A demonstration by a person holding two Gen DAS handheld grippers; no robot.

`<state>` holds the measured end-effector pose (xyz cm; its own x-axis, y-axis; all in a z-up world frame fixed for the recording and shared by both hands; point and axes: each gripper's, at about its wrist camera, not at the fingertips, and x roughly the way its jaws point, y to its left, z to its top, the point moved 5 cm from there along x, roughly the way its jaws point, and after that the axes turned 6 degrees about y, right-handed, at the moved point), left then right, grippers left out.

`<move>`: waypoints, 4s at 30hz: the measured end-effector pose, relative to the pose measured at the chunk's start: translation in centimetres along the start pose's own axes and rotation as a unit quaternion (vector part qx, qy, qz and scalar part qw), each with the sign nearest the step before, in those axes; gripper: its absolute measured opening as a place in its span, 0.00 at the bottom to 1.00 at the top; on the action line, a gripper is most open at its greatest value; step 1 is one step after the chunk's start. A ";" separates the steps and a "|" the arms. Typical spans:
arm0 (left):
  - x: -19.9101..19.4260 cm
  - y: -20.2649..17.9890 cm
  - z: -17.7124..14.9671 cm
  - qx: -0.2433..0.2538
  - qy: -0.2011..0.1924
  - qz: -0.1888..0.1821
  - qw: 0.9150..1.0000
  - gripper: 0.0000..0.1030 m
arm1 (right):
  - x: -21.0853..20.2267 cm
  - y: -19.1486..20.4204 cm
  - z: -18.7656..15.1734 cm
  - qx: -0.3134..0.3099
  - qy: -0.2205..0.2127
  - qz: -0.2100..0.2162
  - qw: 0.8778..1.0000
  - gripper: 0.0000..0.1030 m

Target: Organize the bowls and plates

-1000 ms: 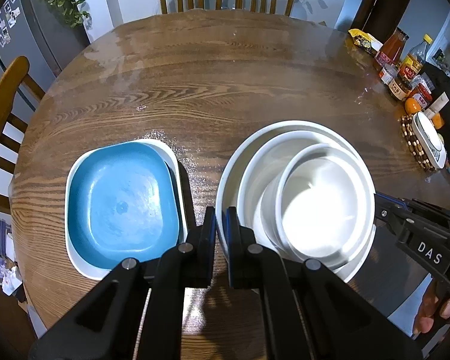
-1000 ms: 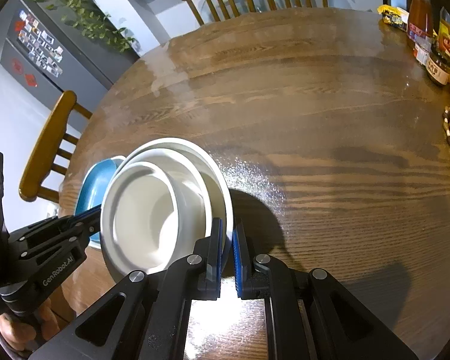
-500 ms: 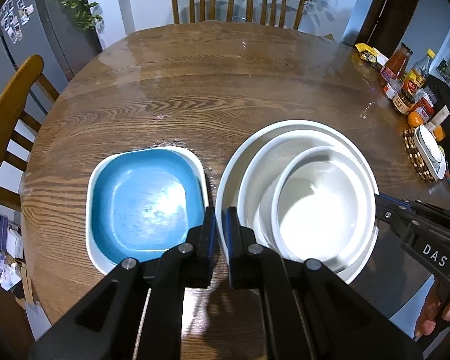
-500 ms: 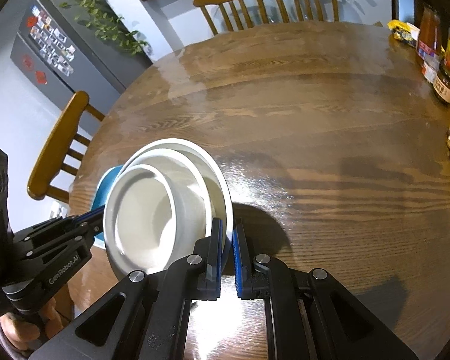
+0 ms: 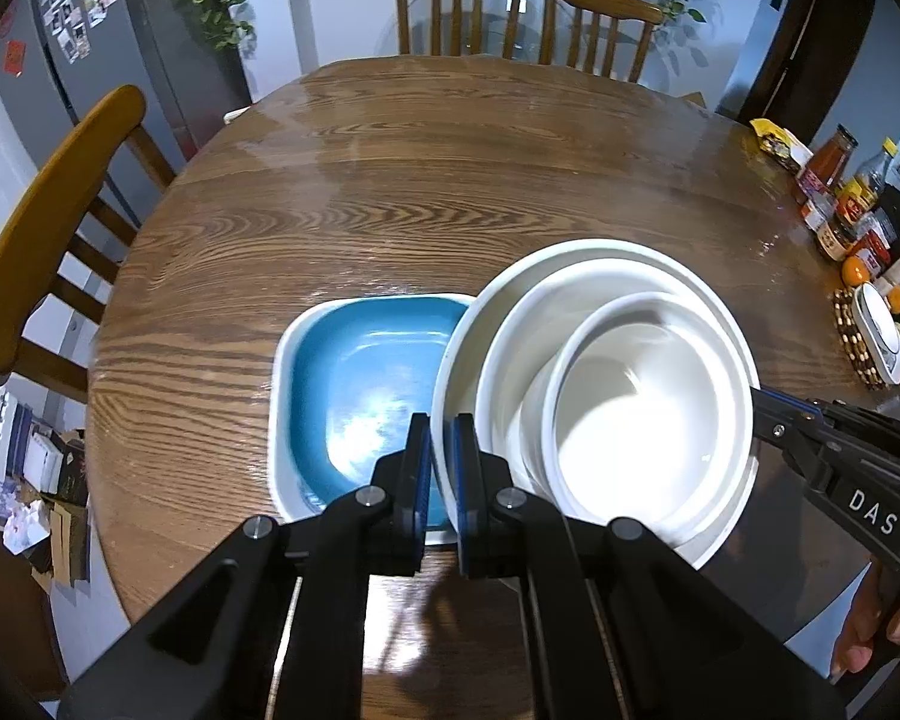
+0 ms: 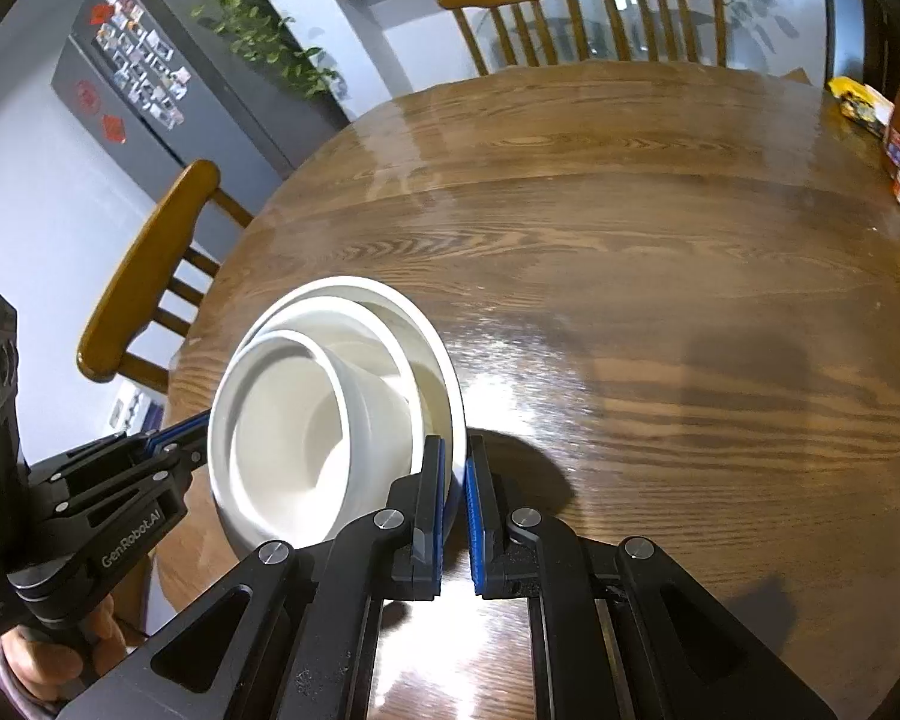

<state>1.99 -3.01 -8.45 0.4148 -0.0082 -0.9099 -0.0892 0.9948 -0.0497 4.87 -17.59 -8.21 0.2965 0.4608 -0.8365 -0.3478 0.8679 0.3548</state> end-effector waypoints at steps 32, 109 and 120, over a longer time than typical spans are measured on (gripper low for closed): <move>4.0 8.5 1.3 -0.016 0.069 0.003 0.997 0.03 | 7.6 6.1 2.4 0.011 0.056 -0.001 0.998 0.10; -3.5 7.8 -5.9 0.140 -0.074 0.001 0.987 0.99 | -0.2 12.0 -6.9 -0.114 -0.067 -0.103 0.986 0.65; -3.4 7.5 -6.0 0.147 -0.073 -0.001 0.986 0.99 | -0.3 11.8 -7.0 -0.109 -0.068 -0.100 0.987 0.65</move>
<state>-5.55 3.89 -8.18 0.5431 -0.0171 -0.8395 0.1688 0.9816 0.0892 -5.56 -8.73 -6.70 0.4900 0.3182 -0.8116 -0.4482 0.8905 0.0785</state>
